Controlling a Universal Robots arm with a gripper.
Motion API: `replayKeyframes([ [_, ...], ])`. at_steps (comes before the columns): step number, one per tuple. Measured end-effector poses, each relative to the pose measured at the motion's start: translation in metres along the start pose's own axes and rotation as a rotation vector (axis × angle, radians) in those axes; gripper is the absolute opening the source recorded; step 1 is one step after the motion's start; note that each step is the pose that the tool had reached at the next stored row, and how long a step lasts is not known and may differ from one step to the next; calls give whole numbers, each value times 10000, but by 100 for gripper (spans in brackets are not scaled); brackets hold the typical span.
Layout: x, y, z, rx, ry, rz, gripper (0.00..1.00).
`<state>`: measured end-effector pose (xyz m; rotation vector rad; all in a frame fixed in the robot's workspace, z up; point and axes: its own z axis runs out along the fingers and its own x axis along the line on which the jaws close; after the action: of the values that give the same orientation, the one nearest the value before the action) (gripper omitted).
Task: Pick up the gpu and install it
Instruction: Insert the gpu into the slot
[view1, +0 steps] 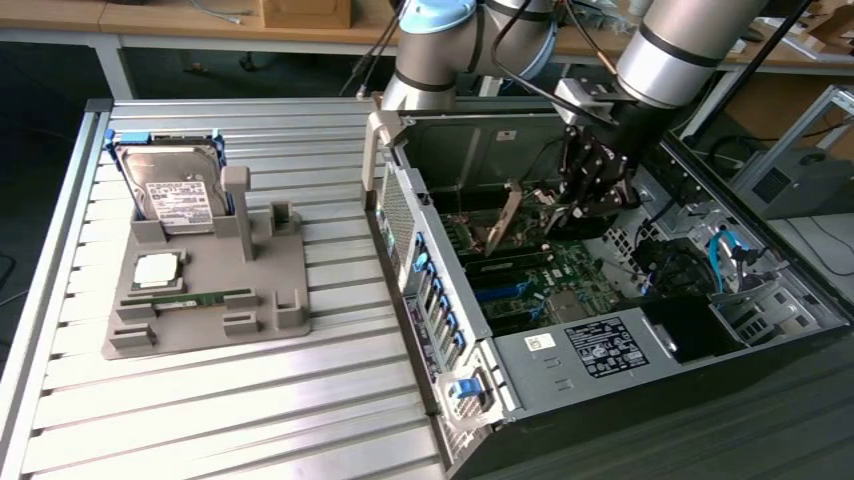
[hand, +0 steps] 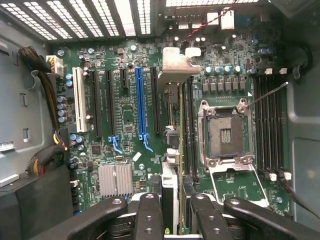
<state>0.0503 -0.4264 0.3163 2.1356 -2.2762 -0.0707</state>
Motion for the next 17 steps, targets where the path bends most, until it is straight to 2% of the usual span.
replayKeyframes([
  [17,5,4,73,1,15,0,27],
])
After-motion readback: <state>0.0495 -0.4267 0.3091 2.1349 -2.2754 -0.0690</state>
